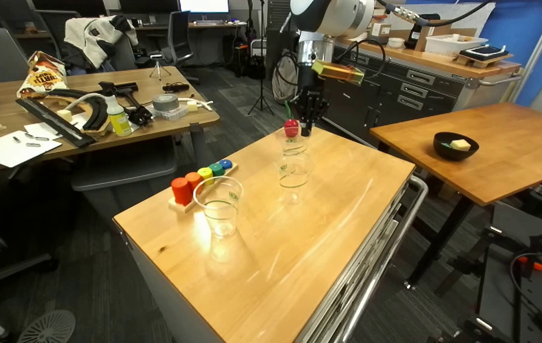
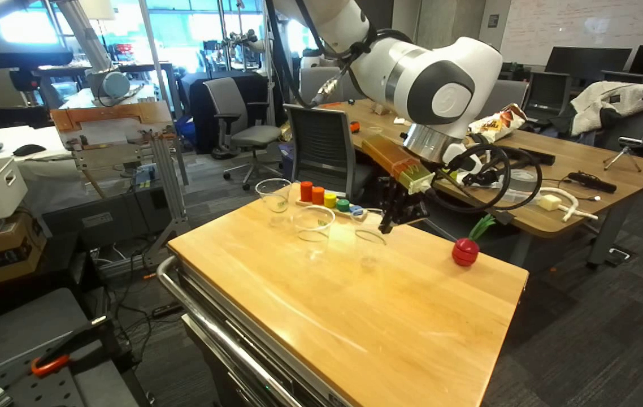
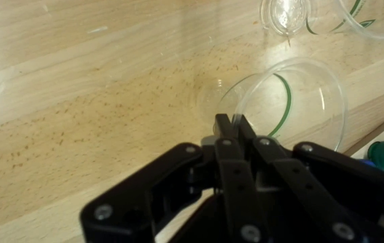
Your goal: Stack the clear cups together
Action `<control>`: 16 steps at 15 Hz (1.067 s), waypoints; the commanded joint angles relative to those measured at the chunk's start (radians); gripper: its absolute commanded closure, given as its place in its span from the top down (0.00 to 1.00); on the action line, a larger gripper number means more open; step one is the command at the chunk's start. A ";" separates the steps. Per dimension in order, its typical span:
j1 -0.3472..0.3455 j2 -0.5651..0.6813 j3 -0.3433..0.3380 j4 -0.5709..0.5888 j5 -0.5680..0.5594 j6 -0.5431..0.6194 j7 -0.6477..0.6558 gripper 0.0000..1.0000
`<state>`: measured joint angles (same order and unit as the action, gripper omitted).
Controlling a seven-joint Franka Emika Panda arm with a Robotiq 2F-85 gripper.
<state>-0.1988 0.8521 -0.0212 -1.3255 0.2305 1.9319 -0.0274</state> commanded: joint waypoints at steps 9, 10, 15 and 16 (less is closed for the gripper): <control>-0.065 -0.085 0.035 -0.025 0.156 -0.029 0.018 0.02; -0.066 -0.108 0.033 -0.041 0.167 -0.026 0.021 0.02; -0.069 -0.252 0.018 -0.142 0.183 -0.039 0.017 0.02; -0.071 -0.293 0.018 -0.180 0.190 -0.043 0.009 0.02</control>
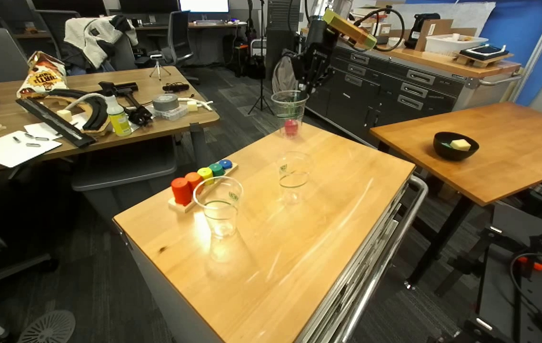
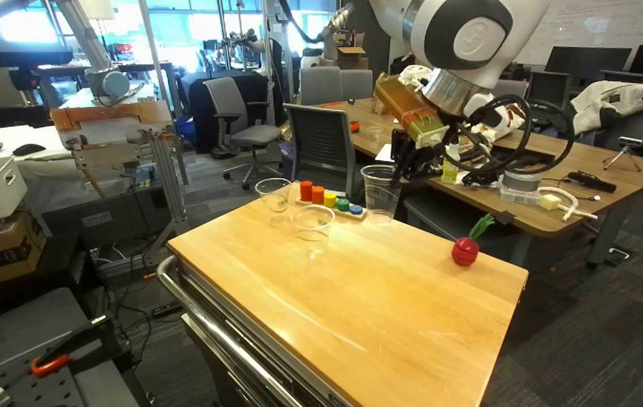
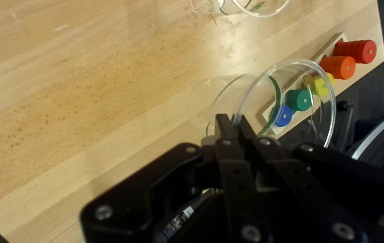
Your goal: Stack the clear cups together
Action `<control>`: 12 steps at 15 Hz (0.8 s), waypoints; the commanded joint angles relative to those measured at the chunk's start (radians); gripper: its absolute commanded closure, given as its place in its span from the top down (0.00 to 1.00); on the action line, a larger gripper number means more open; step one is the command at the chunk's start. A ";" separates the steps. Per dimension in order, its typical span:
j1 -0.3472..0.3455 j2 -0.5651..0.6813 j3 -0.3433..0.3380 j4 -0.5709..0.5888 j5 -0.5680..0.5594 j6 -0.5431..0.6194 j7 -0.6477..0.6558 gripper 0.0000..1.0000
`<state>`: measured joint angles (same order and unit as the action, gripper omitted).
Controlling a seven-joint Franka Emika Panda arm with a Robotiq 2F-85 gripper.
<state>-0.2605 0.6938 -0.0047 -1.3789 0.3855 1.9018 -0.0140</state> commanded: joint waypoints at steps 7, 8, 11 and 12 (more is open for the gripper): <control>0.013 -0.388 -0.020 -0.386 0.054 -0.032 -0.033 0.02; 0.018 -0.418 -0.021 -0.423 0.052 -0.032 -0.043 0.02; 0.037 -0.489 -0.020 -0.520 0.051 -0.025 -0.092 0.02; 0.045 -0.503 -0.019 -0.545 0.052 -0.025 -0.106 0.02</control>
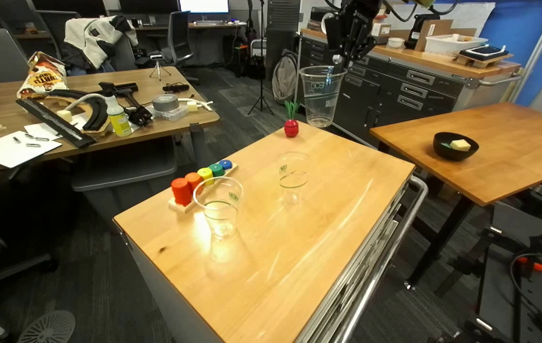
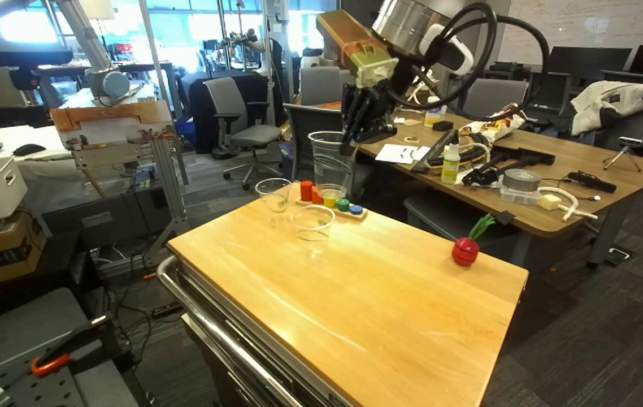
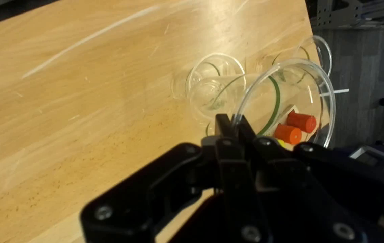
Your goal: Stack the clear cups together
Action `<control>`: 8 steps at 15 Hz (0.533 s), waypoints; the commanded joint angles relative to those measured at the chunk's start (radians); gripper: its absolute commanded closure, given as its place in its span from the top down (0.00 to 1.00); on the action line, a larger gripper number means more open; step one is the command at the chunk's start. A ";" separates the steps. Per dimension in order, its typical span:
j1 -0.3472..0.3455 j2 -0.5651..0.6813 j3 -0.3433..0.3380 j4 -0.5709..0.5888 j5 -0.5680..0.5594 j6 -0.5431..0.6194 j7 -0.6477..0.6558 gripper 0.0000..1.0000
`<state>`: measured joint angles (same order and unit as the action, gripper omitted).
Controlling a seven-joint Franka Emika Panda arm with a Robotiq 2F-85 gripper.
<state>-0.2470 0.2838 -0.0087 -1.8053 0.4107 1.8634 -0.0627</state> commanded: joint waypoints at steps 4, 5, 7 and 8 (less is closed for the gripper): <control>0.071 -0.113 -0.010 -0.191 0.023 0.039 -0.101 0.02; 0.081 -0.111 -0.009 -0.204 0.023 0.055 -0.108 0.02; 0.096 -0.092 -0.005 -0.207 0.034 0.080 -0.120 0.02; 0.102 -0.078 -0.003 -0.199 0.043 0.092 -0.121 0.02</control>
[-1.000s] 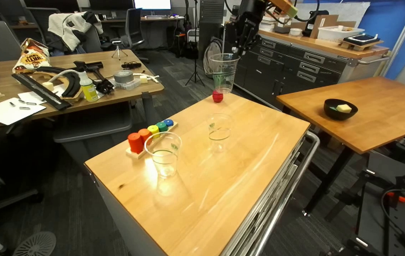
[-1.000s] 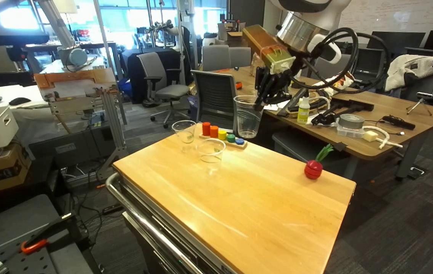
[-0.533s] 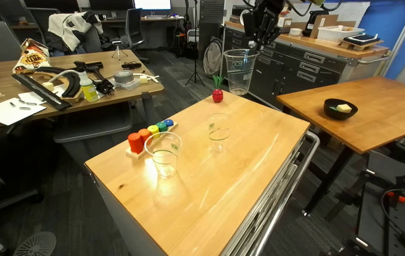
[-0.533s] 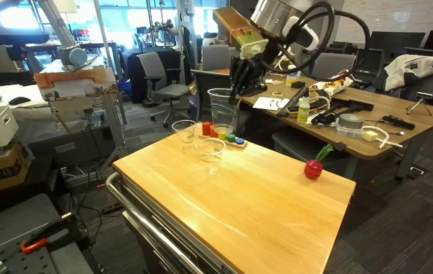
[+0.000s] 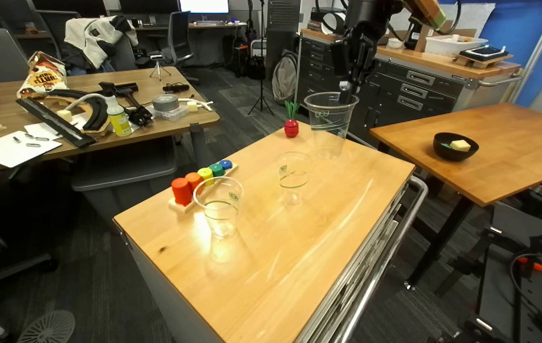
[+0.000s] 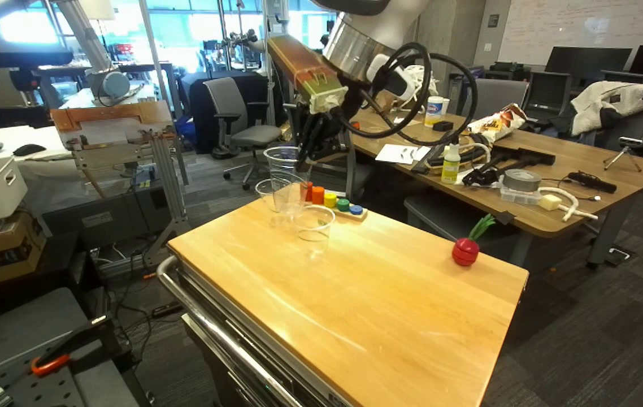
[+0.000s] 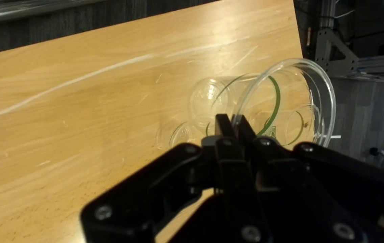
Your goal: Stack the clear cups together
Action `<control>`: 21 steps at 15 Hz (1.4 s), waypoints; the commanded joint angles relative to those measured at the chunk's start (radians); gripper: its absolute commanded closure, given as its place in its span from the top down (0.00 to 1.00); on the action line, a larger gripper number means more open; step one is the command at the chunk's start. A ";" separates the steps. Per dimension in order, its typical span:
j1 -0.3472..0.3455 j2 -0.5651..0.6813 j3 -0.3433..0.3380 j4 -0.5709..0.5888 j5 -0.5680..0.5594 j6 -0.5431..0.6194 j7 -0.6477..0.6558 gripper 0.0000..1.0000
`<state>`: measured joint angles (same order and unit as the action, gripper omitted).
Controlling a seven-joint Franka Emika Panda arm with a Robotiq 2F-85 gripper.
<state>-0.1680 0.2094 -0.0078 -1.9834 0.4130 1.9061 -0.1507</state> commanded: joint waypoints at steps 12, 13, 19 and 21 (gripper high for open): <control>0.030 0.123 0.009 0.063 0.101 0.137 -0.053 0.02; 0.028 0.135 0.012 0.079 0.109 0.129 -0.053 0.02; 0.025 0.180 0.012 0.138 0.097 0.125 -0.054 0.02; 0.020 0.189 0.009 0.146 0.092 0.125 -0.056 0.02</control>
<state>-0.1345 0.3784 -0.0032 -1.8737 0.4990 2.0346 -0.1877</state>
